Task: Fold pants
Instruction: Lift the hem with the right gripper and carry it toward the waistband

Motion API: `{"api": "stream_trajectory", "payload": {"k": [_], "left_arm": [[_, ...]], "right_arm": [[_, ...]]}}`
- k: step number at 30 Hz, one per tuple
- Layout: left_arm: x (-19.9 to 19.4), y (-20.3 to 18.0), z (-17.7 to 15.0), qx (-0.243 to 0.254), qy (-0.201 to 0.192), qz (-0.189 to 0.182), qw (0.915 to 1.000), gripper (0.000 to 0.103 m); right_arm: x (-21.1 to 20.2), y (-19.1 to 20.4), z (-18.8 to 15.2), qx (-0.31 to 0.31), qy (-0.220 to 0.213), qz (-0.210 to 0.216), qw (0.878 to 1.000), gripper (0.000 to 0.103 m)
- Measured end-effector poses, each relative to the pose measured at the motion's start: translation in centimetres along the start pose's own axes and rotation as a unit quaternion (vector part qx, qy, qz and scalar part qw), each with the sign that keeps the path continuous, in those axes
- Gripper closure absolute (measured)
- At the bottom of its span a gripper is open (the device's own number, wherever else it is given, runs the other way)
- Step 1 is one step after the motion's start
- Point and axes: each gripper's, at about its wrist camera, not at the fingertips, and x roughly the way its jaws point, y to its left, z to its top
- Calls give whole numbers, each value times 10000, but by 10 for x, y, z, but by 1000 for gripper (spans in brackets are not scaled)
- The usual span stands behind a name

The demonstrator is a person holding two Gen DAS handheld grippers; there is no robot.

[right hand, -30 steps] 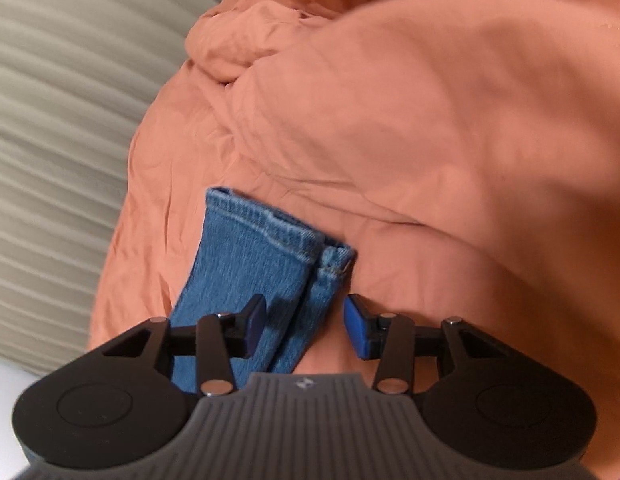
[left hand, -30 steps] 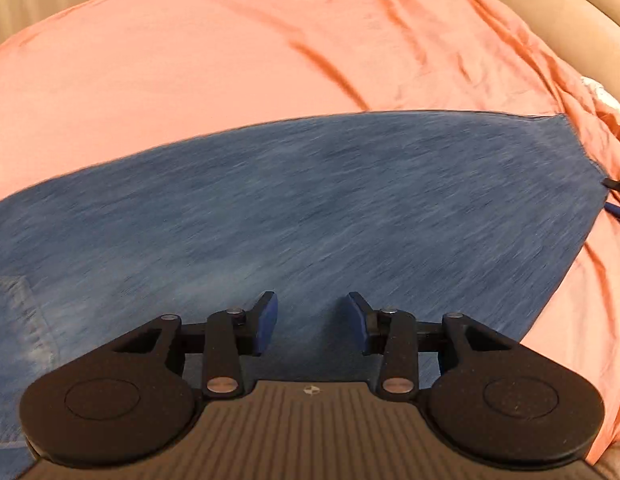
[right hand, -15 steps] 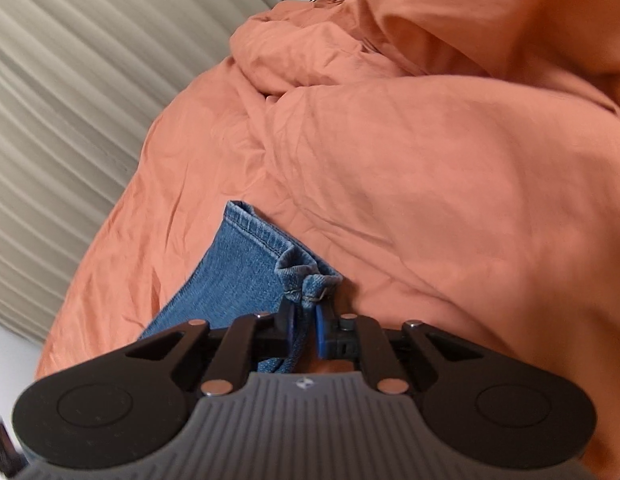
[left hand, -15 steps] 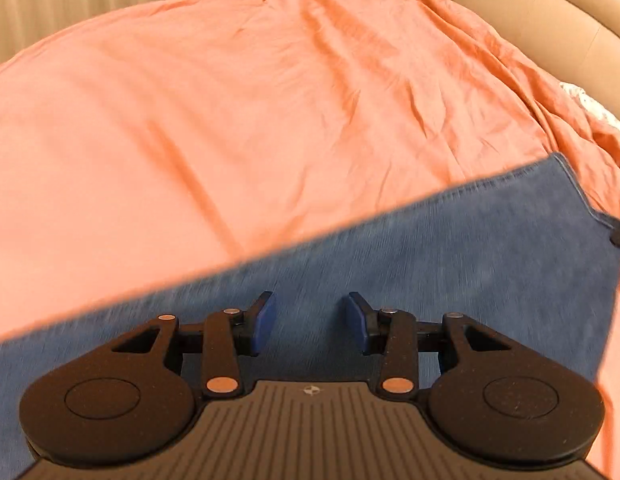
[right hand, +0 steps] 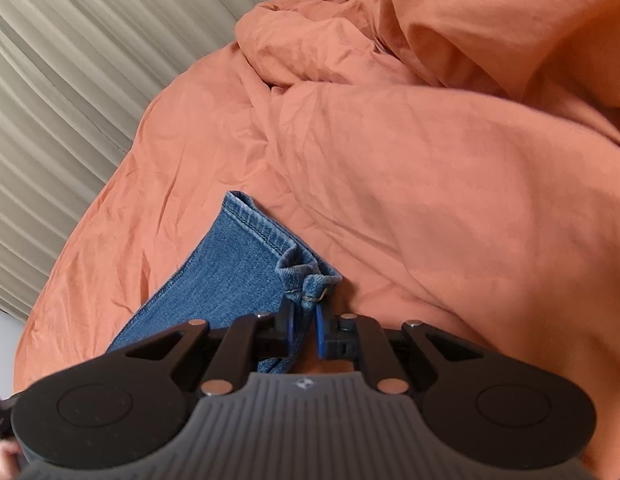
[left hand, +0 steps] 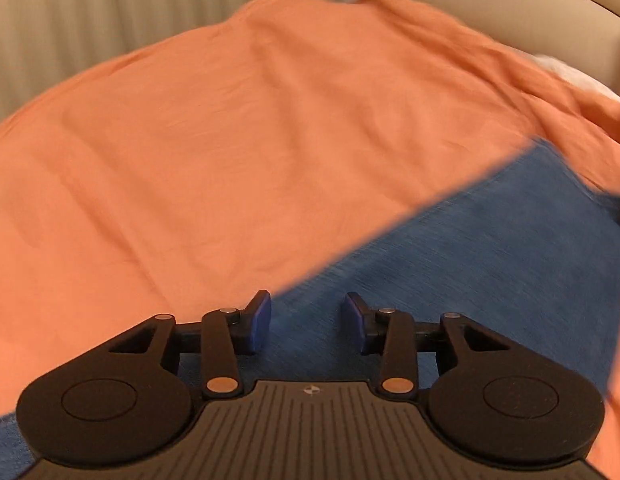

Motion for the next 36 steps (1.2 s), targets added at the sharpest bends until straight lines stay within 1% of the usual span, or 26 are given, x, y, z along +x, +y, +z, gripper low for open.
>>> {"api": "stream_trajectory", "payload": {"k": [2, 4, 5, 7, 8, 12, 13, 14, 15, 16, 17, 18, 19, 20, 21, 22, 23, 24, 26, 28, 31, 33, 34, 35, 36], "left_arm": [[-10, -18, -9, 456, 199, -175, 9986, 61], [-15, -36, -21, 800, 422, -251, 9956, 69], [-17, -45, -27, 927, 473, -268, 9942, 75], [-27, -59, -42, 1083, 470, -301, 9926, 79], [-31, -64, -48, 1095, 480, -332, 9923, 83], [-49, -77, -67, 916, 555, -589, 9925, 89], [-53, -80, -71, 848, 548, -624, 9929, 96], [-57, -81, -76, 764, 527, -639, 9936, 99], [-58, -81, -77, 656, 539, -699, 9939, 99], [-61, -81, -81, 517, 573, -854, 9933, 96], [-64, -81, -83, 401, 586, -1006, 9924, 96], [-68, -82, -86, 357, 623, -1175, 9905, 95], [-73, -84, -90, 372, 628, -1301, 9888, 90], [-81, -87, -95, 417, 603, -1384, 9877, 88], [-88, -88, -101, 416, 577, -1454, 9868, 87], [-97, -85, -107, 346, 528, -1531, 9862, 87], [-107, -82, -113, 258, 502, -1608, 9854, 87], [-114, -79, -119, 183, 491, -1650, 9849, 86], [-131, -67, -131, 60, 415, -1627, 9858, 84], [-151, -49, -142, -36, 326, -1531, 9877, 83], [-182, -18, -155, -221, 200, -1266, 9915, 82], [-200, 7, -165, -443, 109, -1062, 9933, 82], [-206, 18, -168, -560, 63, -944, 9939, 82], [-214, 30, -173, -690, 20, -828, 9942, 82], [-222, 40, -180, -802, -13, -740, 9940, 82]], "right_arm": [[-4, 7, 1, -63, -59, -53, 9999, 98], [-6, 9, 2, -72, -81, -68, 9999, 98], [-8, 11, 2, -88, -100, -89, 9999, 98], [-13, 20, 3, -141, -146, -175, 9996, 98], [-16, 24, 4, -174, -163, -195, 9995, 98], [-25, 36, 8, -281, -231, -205, 9991, 99], [-28, 42, 9, -338, -255, -209, 9989, 99], [-32, 48, 10, -406, -280, -213, 9986, 99], [-36, 54, 11, -477, -305, -213, 9982, 99], [-40, 60, 12, -534, -327, -212, 9978, 99], [-49, 74, 14, -647, -389, -186, 9970, 99], [-54, 82, 14, -736, -442, -169, 9962, 100], [-54, 82, 14, -736, -442, -169, 9962, 100], [-61, 92, 15, -864, -506, -152, 9949, 100], [-73, 112, 15, -1092, -634, -82, 9920, 100], [-73, 112, 15, -1092, -634, -82, 9920, 100], [-88, 137, 13, -1328, -772, 45, 9881, 100], [-95, 150, 11, -1454, -831, 110, 9858, 100], [-108, 180, 5, -1790, -937, 205, 9792, 100], [-121, 213, -6, -2214, -1040, 322, 9691, 100], [-136, 263, -28, -2751, -1135, 533, 9532, 100], [-141, 293, -44, -3035, -1134, 647, 9438, 100], [-141, 293, -44, -3035, -1134, 647, 9438, 100], [-142, 322, -65, -3304, -1073, 754, 9347, 100], [-142, 322, -65, -3304, -1073, 754, 9347, 100]]}}
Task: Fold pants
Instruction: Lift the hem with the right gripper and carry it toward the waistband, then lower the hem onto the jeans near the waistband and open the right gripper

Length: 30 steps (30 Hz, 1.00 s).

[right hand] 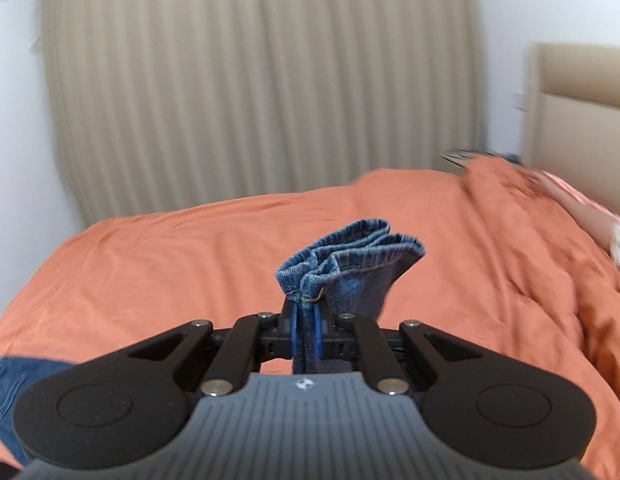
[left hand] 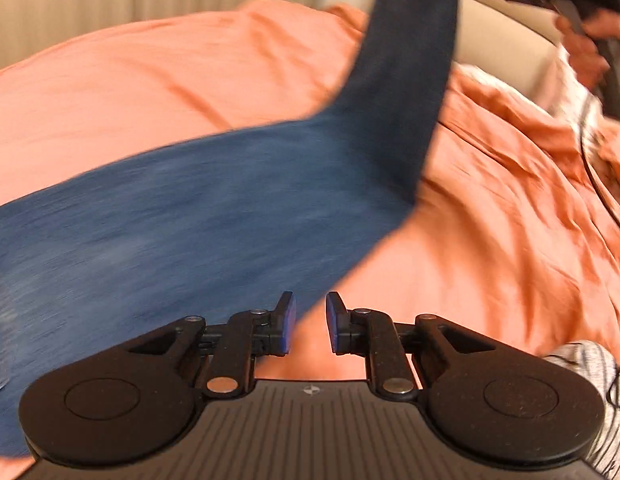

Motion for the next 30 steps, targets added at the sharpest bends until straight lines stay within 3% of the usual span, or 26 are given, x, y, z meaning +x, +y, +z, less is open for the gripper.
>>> {"api": "stream_trajectory", "payload": {"k": [1, 5, 10, 14, 18, 22, 25, 27, 30], "left_arm": [[-8, 9, -4, -97, -43, 81, 9999, 82], [-34, 40, -24, -325, -135, 378, 9987, 81], [-49, 67, -45, -645, -161, 554, 9962, 80], [-60, 89, -60, -919, -197, 531, 9942, 80], [-64, 102, -63, -1229, -301, 300, 9915, 69], [-58, 114, -61, -1611, -407, -108, 9860, 60], [-47, 121, -51, -1900, -492, -386, 9798, 51], [-36, 121, -40, -1976, -489, -495, 9778, 48], [-19, 120, -24, -2096, -480, -660, 9744, 48]], "right_arm": [[4, 33, -3, -223, 58, 156, 9996, 100], [20, 96, -26, -414, 285, 542, 9973, 100], [53, 158, -91, -386, 932, 1102, 9888, 100], [81, 192, -163, -665, 1886, 1262, 9716, 100], [93, 196, -207, -967, 2317, 1150, 9611, 98], [99, 184, -201, -728, 2407, 1222, 9601, 93], [95, 183, -190, -480, 2553, 1438, 9549, 75], [88, 179, -186, -364, 2527, 1551, 9543, 58], [88, 172, -181, -315, 2480, 1603, 9549, 55]]}}
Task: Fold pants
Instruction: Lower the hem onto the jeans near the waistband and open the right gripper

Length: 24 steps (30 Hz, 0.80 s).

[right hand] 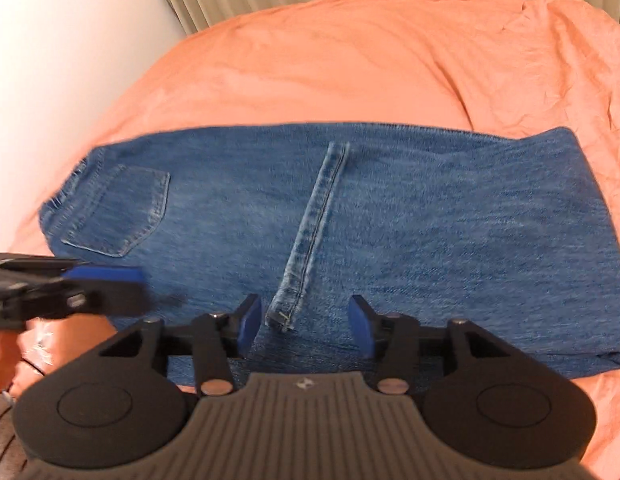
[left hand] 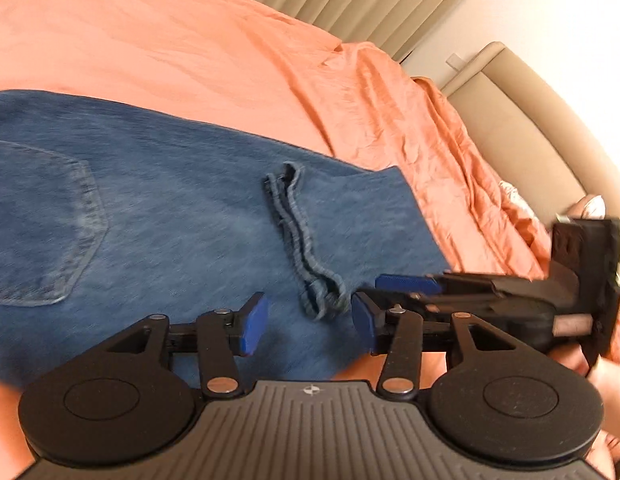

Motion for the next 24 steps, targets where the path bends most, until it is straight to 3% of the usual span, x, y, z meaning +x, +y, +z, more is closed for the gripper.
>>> {"api": "stream_trajectory", "payload": {"k": [5, 7, 13, 18, 19, 21, 22, 24], "left_arm": [[42, 8, 25, -624, 135, -163, 9978, 48], [61, 13, 34, -820, 235, -141, 9963, 48], [106, 22, 51, -994, 445, 52, 9940, 50], [127, 26, 56, -1006, 518, 229, 9933, 63], [127, 24, 56, -962, 510, 281, 9937, 72], [124, 14, 57, -667, 414, 414, 9961, 83], [119, 6, 59, -432, 276, 502, 9974, 93], [103, -14, 63, 63, -67, 497, 9987, 93]], "right_arm": [[-10, -31, 10, 203, -210, -309, 9991, 54], [-12, -64, 11, 695, -292, -308, 9967, 55], [-20, -111, 11, 905, -594, -527, 9927, 56], [-22, -147, 10, 1079, -717, -663, 9894, 56], [-23, -153, 9, 1084, -730, -745, 9886, 56], [-23, -158, 8, 1055, -744, -835, 9881, 63], [-22, -162, 8, 1023, -750, -944, 9874, 65], [-24, -170, 7, 1007, -788, -1069, 9860, 71]]}}
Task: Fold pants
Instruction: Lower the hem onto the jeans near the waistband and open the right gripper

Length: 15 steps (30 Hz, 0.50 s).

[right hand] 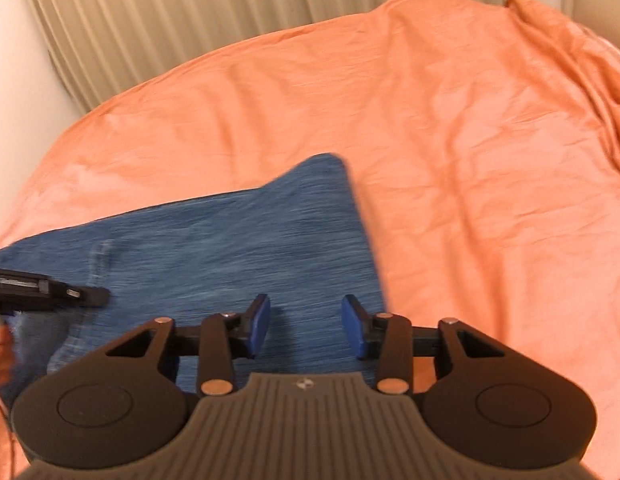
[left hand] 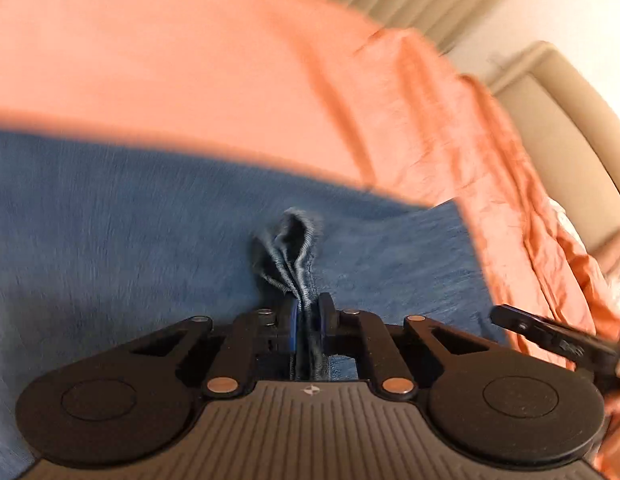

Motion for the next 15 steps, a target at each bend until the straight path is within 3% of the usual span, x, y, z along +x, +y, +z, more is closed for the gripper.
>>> {"api": "stream_trajectory", "payload": {"k": [3, 6, 10, 15], "left_arm": [[-30, -23, 7, 703, -555, -247, 9957, 94], [-33, -28, 12, 1105, -584, 55, 9921, 94], [-2, 1, 1, 848, -86, 464, 9953, 94], [21, 27, -15, 270, 60, 333, 9991, 92]], "right_arm": [[-5, -10, 9, -86, -147, -86, 9998, 84], [-3, -9, 30, -204, -354, -68, 9991, 92], [18, 0, 54, -327, -446, -245, 9982, 103], [52, 0, 79, -160, -437, -174, 9988, 103]]}}
